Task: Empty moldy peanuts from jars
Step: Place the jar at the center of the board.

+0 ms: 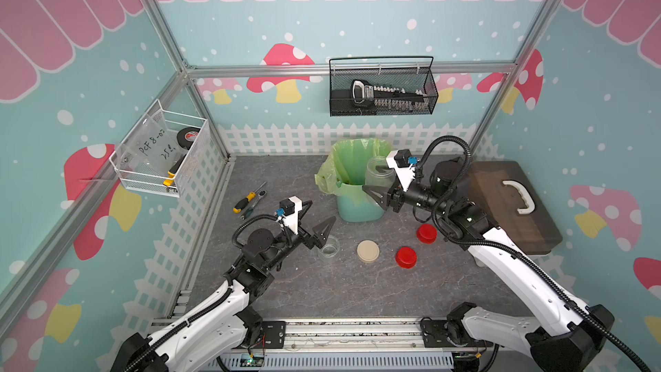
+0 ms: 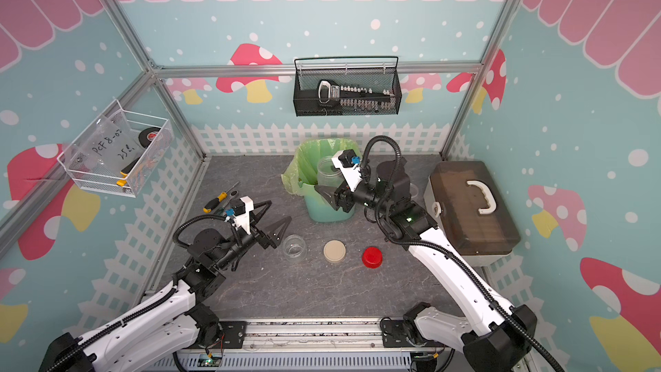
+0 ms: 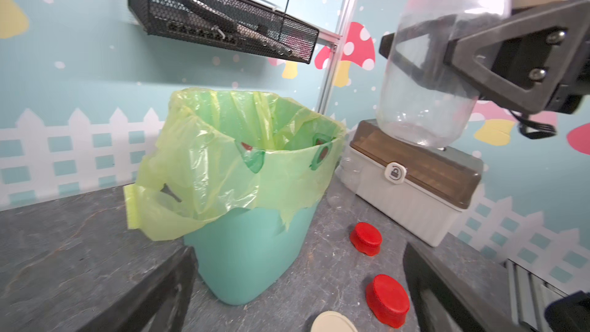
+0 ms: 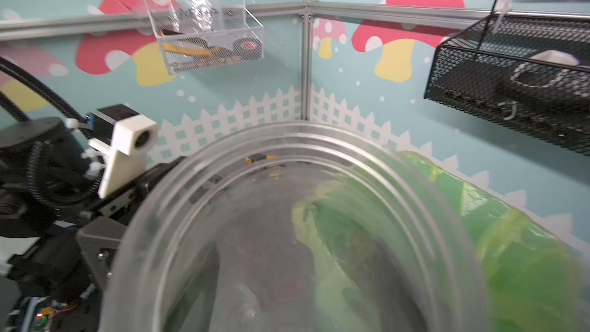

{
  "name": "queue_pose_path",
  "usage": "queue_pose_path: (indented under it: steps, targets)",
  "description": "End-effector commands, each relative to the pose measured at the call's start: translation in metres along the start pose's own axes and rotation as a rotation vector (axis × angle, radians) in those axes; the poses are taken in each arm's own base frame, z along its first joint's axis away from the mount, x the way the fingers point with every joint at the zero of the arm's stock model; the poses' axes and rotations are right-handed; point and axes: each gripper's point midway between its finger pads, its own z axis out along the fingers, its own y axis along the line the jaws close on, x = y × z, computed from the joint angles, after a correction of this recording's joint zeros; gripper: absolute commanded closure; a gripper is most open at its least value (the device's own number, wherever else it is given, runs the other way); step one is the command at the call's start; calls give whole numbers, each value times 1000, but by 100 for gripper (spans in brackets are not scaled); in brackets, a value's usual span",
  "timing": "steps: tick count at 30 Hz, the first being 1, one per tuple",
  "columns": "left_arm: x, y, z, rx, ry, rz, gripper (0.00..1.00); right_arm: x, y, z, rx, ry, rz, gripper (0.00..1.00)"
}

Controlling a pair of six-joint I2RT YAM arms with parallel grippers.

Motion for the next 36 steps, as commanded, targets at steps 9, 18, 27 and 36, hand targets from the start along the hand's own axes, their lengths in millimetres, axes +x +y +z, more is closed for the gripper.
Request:
queue_pose_path:
  steps: [9, 18, 27, 36]
  targets:
    - [-34, -53, -6, 282, -59, -62, 1, 3, 57, 20, -551, 7, 228, 79]
    - [-28, -53, 0, 302, -42, -78, 1, 22, 68, 27, -634, 54, 244, 79]
    - [-30, -69, 1, 408, -23, -110, 1, 24, 95, 40, -747, 78, 224, 78]
    - [-34, -72, -4, 417, -30, -112, 1, 29, 113, 45, -804, 97, 200, 78]
